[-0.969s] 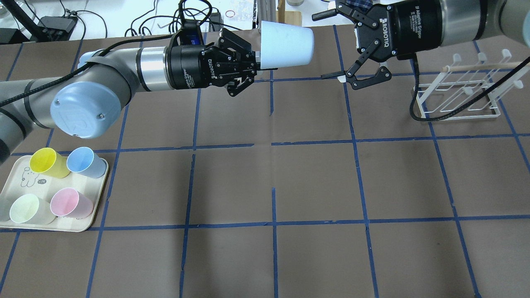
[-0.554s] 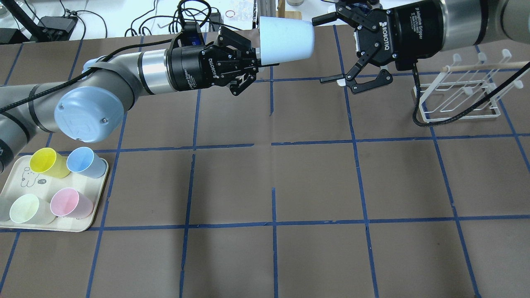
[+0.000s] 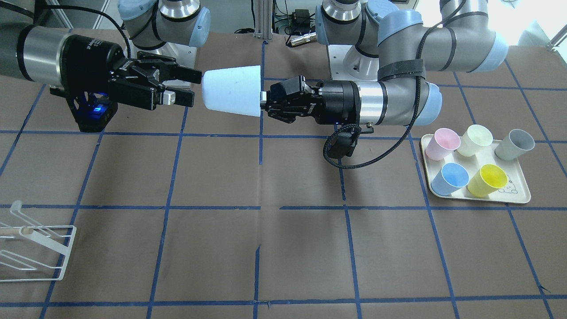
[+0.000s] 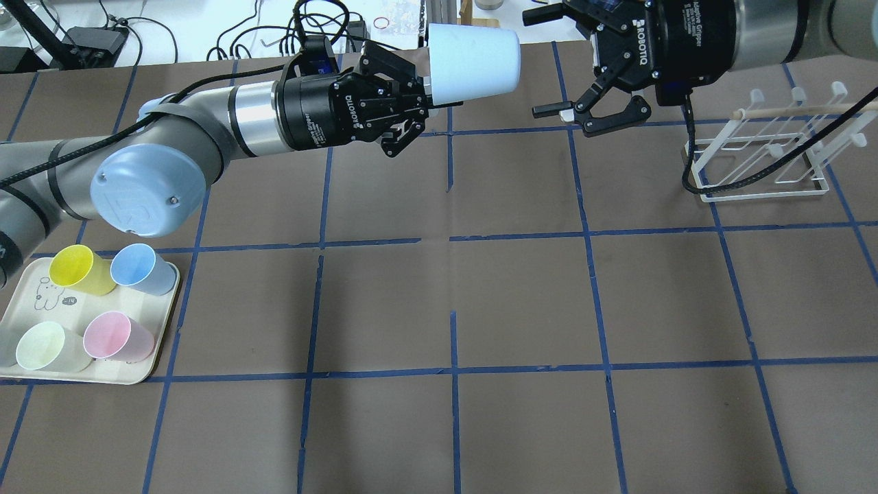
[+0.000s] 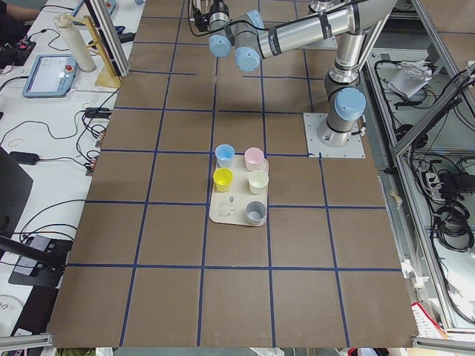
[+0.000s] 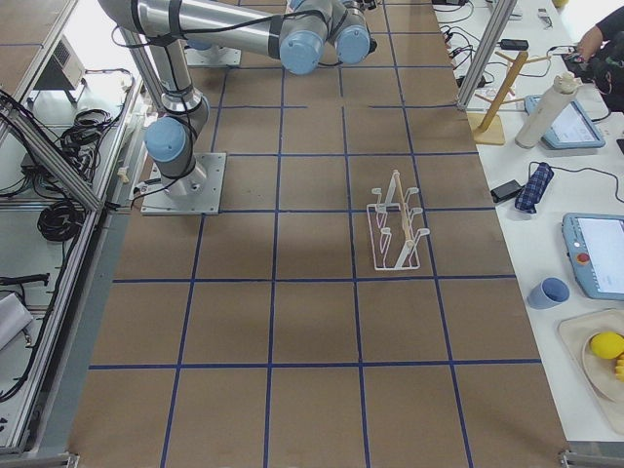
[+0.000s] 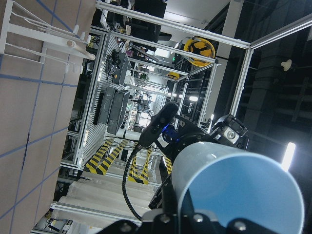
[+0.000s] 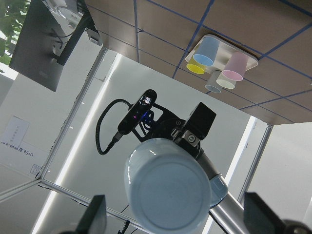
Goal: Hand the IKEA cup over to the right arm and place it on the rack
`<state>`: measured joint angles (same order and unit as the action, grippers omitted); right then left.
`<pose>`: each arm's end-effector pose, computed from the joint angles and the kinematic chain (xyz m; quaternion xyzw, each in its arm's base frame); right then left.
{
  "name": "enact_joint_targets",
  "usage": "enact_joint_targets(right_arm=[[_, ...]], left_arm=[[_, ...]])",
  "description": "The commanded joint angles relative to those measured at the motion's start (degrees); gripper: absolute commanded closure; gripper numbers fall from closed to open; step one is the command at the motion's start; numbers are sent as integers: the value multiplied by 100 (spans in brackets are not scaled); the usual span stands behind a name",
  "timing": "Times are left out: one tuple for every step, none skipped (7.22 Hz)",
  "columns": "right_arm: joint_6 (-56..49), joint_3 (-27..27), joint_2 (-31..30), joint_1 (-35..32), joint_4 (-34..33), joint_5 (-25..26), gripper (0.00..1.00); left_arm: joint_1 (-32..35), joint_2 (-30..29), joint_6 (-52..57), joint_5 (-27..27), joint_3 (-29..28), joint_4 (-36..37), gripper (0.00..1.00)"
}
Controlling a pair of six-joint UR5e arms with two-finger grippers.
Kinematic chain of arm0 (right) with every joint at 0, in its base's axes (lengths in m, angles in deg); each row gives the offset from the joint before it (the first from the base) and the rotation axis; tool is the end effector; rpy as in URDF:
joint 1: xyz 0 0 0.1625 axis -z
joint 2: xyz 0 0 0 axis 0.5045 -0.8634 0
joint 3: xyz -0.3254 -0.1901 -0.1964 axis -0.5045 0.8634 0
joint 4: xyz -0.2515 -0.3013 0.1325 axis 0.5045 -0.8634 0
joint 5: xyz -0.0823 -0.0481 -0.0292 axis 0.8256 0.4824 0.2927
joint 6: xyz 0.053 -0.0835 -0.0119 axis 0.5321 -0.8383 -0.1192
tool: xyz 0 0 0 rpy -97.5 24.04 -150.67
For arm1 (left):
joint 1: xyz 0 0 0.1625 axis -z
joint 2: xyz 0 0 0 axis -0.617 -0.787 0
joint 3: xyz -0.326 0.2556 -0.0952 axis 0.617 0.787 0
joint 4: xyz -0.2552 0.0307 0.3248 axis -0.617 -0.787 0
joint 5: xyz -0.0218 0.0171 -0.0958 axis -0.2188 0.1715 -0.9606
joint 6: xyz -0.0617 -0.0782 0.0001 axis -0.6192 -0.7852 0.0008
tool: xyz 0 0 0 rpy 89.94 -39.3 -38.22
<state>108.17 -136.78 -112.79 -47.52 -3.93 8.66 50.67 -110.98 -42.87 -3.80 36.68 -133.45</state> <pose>0.1207 -0.5267 0.4752 0.4243 0.6548 0.3171 0.5392 -0.2216 -0.5153 0.3865 0.1052 -0.6788 -0.0749 0.7229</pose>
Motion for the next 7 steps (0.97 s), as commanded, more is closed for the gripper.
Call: enact_joint_targets(right_arm=[[-3,127,125,-102,30,8,0],[-20,119,116,-111,65,61,0],[-29,119,116,-129,66,70,0],[-29,119,107,-198,66,62,0],[-21,119,125,-364,14,44,0],[-12,127,134,-444,13,18,0],[-20,127,142,-454,-22,26,0]], left_arm=[[0,3,0,2,-7,-1,100],[0,-23,-79,2,-16,8,100],[0,-14,-88,2,-7,8,100],[0,-6,-88,2,-7,8,100],[9,-6,-88,2,-7,8,100],[9,3,-88,-6,-7,8,100],[9,3,-88,-6,-7,8,100]])
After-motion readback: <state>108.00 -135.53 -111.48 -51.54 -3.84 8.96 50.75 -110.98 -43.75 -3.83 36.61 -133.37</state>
